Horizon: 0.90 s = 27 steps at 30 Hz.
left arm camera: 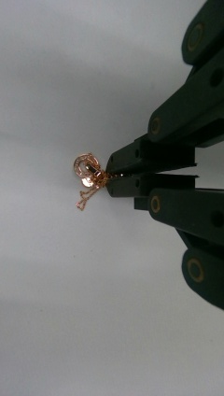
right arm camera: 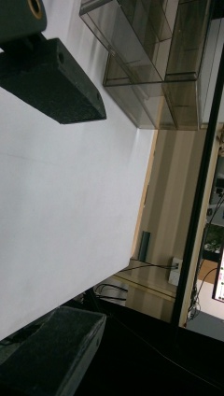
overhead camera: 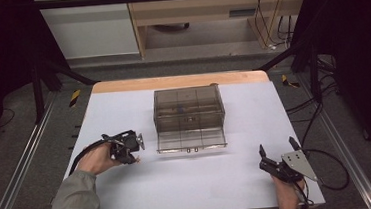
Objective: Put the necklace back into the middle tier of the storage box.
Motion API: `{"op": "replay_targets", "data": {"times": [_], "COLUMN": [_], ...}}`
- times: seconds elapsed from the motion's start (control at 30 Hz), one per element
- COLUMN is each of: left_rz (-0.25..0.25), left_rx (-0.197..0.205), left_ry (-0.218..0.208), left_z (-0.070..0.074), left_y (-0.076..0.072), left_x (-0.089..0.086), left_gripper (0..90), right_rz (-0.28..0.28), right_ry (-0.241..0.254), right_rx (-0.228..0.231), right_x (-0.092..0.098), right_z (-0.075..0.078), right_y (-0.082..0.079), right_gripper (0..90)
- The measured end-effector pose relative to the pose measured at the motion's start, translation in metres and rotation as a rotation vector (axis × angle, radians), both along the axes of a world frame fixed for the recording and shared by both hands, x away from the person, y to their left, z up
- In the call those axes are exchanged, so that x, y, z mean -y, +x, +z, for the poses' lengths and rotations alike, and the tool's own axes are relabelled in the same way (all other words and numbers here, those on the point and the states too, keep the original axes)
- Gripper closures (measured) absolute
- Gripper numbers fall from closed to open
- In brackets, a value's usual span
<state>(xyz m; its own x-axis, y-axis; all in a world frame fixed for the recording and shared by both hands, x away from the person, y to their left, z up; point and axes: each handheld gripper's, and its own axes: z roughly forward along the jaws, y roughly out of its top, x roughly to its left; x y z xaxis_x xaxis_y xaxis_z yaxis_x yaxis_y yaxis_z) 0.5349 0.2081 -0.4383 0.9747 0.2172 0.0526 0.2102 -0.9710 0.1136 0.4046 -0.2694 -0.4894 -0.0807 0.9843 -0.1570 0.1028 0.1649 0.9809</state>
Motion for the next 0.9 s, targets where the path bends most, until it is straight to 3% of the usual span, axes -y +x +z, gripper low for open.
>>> {"op": "replay_targets", "data": {"times": [0.23, 0.3, 0.33, 0.37, 0.47, 0.73, 0.9], "left_rz": [0.03, 0.036, 0.039, 0.039, 0.04, 0.053, 0.066], "left_rx": [0.012, 0.025, 0.038, 0.038, 0.059, 0.094, 0.119], "left_ry": [-0.113, -0.134, -0.164, -0.164, -0.234, -0.299, -0.382], "left_z": [0.004, 0.007, 0.011, 0.011, 0.02, 0.028, 0.039], "left_y": [-0.003, -0.004, -0.005, -0.005, -0.005, -0.006, -0.009], "left_x": [-0.011, -0.013, -0.014, -0.014, -0.015, -0.019, -0.023], "left_gripper": [86.0, 86.0, 86.0, 86.0, 86.0, 86.0, 86.0], "right_rz": [-0.001, -0.002, -0.002, -0.002, -0.002, 0.0, -0.001], "right_ry": [0.0, 0.0, 0.0, 0.0, 0.001, 0.002, 0.004], "right_rx": [0.001, 0.002, 0.002, 0.002, 0.002, 0.003, 0.004], "right_x": [0.0, 0.0, 0.0, 0.0, 0.0, 0.0, 0.0], "right_z": [0.0, 0.0, 0.0, 0.0, 0.0, 0.0, 0.0], "right_y": [0.0, 0.0, 0.0, 0.0, 0.0, 0.0, 0.0], "right_gripper": [4.5, 4.5, 4.5, 4.5, 4.4, 4.5, 4.5]}}
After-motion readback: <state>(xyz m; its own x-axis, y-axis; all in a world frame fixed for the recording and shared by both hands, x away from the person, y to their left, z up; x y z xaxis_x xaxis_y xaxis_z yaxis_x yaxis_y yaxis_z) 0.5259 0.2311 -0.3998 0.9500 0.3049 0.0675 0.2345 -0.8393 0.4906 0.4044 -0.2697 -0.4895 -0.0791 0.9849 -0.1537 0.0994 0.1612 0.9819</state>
